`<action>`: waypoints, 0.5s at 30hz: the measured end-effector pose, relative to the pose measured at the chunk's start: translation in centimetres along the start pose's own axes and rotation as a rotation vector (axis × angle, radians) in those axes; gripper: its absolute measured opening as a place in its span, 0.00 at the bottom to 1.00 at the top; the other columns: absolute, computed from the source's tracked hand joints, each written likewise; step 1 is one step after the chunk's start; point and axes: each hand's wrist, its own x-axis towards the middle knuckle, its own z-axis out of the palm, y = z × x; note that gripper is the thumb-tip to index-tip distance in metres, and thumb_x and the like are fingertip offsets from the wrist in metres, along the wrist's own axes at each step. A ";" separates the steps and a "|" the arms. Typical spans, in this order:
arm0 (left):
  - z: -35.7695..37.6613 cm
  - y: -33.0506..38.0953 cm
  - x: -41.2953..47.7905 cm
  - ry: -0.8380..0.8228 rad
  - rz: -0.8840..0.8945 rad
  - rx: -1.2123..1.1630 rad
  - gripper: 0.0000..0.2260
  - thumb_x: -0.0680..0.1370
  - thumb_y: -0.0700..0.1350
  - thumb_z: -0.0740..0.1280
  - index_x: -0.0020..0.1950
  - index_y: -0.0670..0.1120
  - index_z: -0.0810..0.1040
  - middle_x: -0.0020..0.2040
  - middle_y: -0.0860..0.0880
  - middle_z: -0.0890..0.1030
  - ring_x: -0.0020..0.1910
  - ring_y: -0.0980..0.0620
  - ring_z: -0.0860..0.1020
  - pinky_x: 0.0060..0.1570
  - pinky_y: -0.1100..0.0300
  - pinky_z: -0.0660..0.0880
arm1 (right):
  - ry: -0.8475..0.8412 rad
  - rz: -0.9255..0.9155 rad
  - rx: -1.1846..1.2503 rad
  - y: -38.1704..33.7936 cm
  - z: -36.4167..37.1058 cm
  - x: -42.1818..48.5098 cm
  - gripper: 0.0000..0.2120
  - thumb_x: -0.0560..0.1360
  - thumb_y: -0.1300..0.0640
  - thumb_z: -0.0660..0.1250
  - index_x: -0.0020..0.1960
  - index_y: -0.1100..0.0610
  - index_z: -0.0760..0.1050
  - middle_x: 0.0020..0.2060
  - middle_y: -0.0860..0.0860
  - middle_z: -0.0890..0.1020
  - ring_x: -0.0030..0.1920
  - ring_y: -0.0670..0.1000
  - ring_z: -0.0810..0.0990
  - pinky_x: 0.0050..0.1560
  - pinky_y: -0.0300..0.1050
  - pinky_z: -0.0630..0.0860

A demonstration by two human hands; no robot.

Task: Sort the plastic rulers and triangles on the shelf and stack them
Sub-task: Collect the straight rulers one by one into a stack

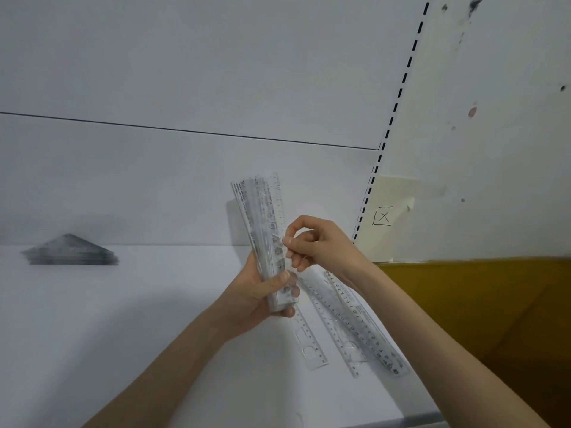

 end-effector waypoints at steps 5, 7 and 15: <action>0.0 -0.1 0.0 0.028 -0.010 0.023 0.26 0.72 0.40 0.68 0.66 0.57 0.65 0.44 0.46 0.77 0.41 0.47 0.78 0.34 0.54 0.76 | 0.063 -0.028 -0.087 -0.1 0.5 0.0 0.07 0.75 0.62 0.70 0.47 0.65 0.75 0.31 0.57 0.80 0.28 0.51 0.78 0.32 0.40 0.77; -0.1 -0.1 0.0 0.039 -0.014 0.048 0.27 0.72 0.38 0.69 0.66 0.56 0.65 0.45 0.46 0.77 0.42 0.46 0.78 0.34 0.54 0.76 | 0.081 -0.057 -0.160 -0.1 0.8 -0.2 0.07 0.75 0.61 0.70 0.47 0.64 0.75 0.31 0.58 0.80 0.28 0.52 0.79 0.33 0.41 0.78; 0.0 -0.6 0.5 0.093 -0.001 0.044 0.29 0.69 0.33 0.69 0.63 0.56 0.67 0.44 0.43 0.76 0.40 0.45 0.78 0.31 0.54 0.74 | 0.133 -0.066 -0.259 0.0 1.1 -1.0 0.07 0.75 0.59 0.70 0.46 0.63 0.76 0.35 0.62 0.81 0.28 0.51 0.80 0.33 0.43 0.81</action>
